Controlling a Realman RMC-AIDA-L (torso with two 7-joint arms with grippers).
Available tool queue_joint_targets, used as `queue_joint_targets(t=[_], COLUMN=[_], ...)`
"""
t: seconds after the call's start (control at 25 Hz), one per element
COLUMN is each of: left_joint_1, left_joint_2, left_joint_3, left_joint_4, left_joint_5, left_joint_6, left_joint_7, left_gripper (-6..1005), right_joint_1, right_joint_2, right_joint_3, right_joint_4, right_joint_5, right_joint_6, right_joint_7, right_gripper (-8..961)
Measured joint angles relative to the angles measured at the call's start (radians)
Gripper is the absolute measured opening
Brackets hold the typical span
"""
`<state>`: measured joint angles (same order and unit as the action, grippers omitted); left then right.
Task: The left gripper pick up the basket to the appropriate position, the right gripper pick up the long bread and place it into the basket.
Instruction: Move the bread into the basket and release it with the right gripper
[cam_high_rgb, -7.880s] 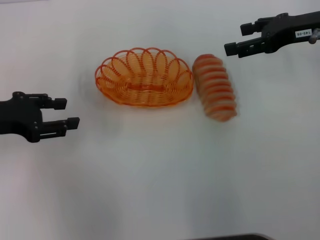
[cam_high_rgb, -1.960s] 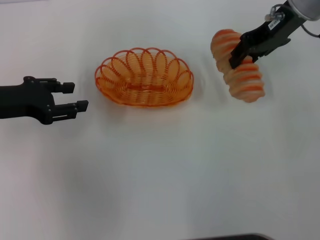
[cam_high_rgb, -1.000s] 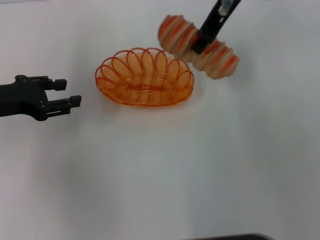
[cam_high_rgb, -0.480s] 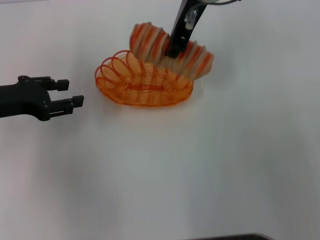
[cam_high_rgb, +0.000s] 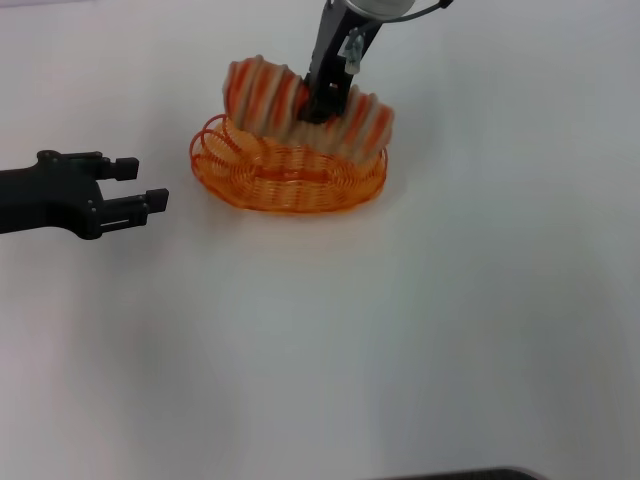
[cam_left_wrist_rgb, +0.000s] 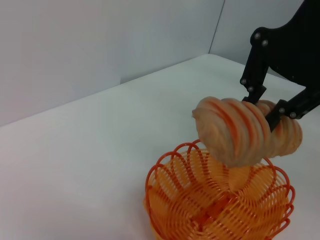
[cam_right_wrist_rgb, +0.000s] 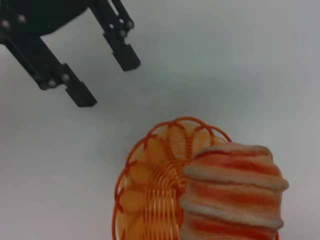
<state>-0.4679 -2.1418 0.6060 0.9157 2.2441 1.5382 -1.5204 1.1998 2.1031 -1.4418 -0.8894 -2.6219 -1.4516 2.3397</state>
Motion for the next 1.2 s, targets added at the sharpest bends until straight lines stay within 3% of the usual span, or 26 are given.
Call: queue_joint_targets(t=[0.96,1.2], left_joint_1=[-0.003,-0.003], left_joint_2=[0.002,0.002], left_joint_3=[0.001,0.005], left_joint_4=[0.001,0.0], left_joint_5=[0.002,0.002], left_joint_6=[-0.001,-0.001], left_joint_7=[-0.003,-0.003], left_gripper=[595,596], right_joint_1=[-0.003,-0.006], right_joint_2=[-0.001,-0.001], right_joint_3=[-0.016,-0.017], right_joint_4=[0.004,0.004], right_joint_5=[0.049,0.057], right_joint_6=[0.02,0.034], right_joint_7=[-0.008,-0.013], right_gripper=[402,621])
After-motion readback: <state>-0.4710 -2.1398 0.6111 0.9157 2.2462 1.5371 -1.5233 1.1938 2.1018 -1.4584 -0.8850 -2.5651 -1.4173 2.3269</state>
